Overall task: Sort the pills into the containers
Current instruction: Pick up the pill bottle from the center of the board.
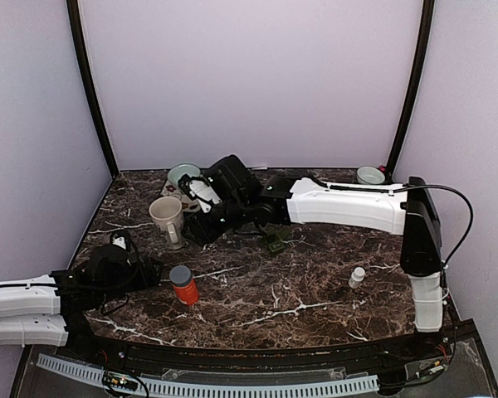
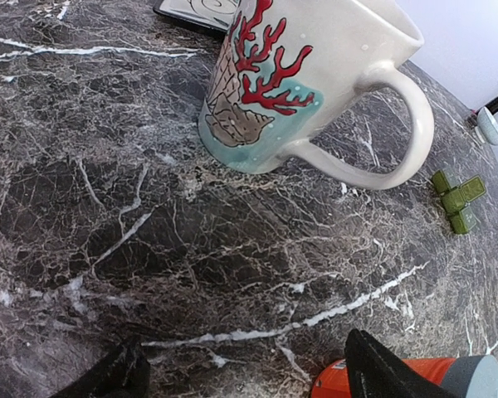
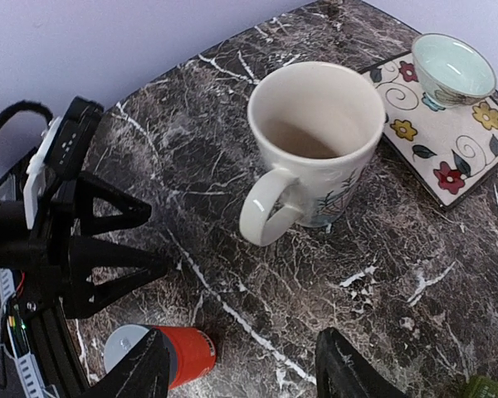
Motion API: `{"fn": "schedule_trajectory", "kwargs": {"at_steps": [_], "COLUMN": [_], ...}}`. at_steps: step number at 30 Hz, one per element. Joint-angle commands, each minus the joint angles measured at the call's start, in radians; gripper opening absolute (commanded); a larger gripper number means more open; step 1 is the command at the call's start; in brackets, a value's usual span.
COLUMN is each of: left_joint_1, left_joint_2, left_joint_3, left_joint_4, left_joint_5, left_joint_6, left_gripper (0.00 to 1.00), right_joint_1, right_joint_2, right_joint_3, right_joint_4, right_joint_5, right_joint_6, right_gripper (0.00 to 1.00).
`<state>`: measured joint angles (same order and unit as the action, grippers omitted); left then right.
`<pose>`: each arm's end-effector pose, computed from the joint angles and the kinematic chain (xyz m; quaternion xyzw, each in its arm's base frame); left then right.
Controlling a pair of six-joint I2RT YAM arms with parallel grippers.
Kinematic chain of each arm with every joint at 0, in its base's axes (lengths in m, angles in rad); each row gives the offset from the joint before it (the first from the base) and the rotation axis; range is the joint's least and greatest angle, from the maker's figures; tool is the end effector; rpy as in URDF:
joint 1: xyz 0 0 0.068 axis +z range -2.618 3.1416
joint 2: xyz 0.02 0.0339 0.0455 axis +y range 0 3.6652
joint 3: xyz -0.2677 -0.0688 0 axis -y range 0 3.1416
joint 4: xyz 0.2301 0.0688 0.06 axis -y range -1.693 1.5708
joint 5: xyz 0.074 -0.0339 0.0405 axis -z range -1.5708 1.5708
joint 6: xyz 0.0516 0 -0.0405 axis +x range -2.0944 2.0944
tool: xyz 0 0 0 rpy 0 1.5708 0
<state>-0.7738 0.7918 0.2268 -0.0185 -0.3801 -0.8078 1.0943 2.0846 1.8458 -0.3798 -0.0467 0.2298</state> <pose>0.1279 -0.0982 0.1643 -0.1042 0.8631 -0.2138 0.4455 0.2233 0.4380 0.2777 -0.3819 0.8023 0.2980 0.3486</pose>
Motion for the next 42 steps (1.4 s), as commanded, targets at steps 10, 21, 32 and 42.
{"fn": "schedule_trajectory", "kwargs": {"at_steps": [10, 21, 32, 42], "left_joint_1": [0.031, 0.037, 0.038, 0.042], "left_joint_2": [-0.03, -0.055, -0.14, -0.153], "left_joint_3": [-0.025, -0.033, -0.053, -0.056], "left_joint_4": [0.015, -0.004, -0.065, -0.08], "left_joint_5": [0.13, 0.161, 0.153, 0.153], "left_joint_6": [0.048, 0.058, 0.042, 0.042], "left_gripper": [0.84, 0.84, 0.84, 0.84], "right_joint_1": [0.116, 0.154, 0.16, 0.163], "right_joint_2": [0.062, 0.139, 0.194, 0.233], "right_joint_3": [0.122, 0.246, 0.311, 0.348], "right_joint_4": [-0.135, -0.247, -0.304, -0.348], "right_joint_5": [0.055, 0.017, -0.044, -0.037], "right_joint_6": [-0.137, -0.145, -0.132, -0.13], "right_gripper": [0.64, 0.66, 0.67, 0.7]}}
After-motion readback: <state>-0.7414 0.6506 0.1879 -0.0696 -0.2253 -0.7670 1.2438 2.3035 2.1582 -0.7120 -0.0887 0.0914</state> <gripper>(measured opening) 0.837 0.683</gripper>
